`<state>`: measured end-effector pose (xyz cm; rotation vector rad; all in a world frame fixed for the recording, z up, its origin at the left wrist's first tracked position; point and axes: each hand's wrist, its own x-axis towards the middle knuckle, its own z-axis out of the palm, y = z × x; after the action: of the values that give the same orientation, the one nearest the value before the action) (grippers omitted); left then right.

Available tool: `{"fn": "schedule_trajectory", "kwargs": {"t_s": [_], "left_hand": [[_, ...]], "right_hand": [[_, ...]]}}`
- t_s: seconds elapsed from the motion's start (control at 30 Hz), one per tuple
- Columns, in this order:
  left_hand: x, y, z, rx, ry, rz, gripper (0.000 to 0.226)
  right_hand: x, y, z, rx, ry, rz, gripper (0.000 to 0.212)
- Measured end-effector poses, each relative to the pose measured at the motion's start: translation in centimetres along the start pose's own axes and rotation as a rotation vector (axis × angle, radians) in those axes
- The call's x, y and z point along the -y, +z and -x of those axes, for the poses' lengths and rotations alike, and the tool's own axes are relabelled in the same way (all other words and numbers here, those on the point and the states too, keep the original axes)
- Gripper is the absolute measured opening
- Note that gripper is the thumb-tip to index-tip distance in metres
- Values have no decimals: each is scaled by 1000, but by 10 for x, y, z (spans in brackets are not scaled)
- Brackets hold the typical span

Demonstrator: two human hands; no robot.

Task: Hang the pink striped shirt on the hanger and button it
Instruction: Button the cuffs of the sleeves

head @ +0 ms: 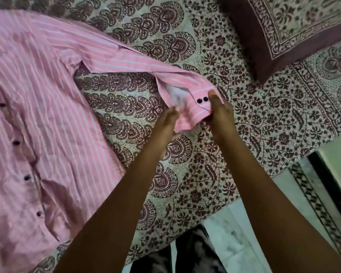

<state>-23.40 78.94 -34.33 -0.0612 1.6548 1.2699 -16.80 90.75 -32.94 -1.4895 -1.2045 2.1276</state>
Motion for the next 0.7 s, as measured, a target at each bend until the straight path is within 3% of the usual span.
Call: {"fn": "schedule_trajectory", "kwargs": {"t_s": [0.1, 0.2, 0.37, 0.47, 0.6, 0.7], "left_hand": [[-1, 8, -6, 35, -111, 257, 38], [2, 12, -12, -108, -163, 406, 38], [5, 18, -6, -256, -22, 264, 58], [6, 15, 1, -334, 45, 214, 54], [7, 2, 3, -423, 60, 332, 44], [6, 4, 3, -424, 125, 338, 27]], "right_hand": [[-6, -3, -1, 48, -14, -40, 21], [-12, -7, 1, 51, -27, -24, 35], [-22, -9, 7, 102, 1, 129, 31], [-27, -5, 6, 23, 1, 185, 35], [-31, 0, 3, -178, -27, 250, 58], [-34, 5, 5, -152, -75, 280, 52]]}}
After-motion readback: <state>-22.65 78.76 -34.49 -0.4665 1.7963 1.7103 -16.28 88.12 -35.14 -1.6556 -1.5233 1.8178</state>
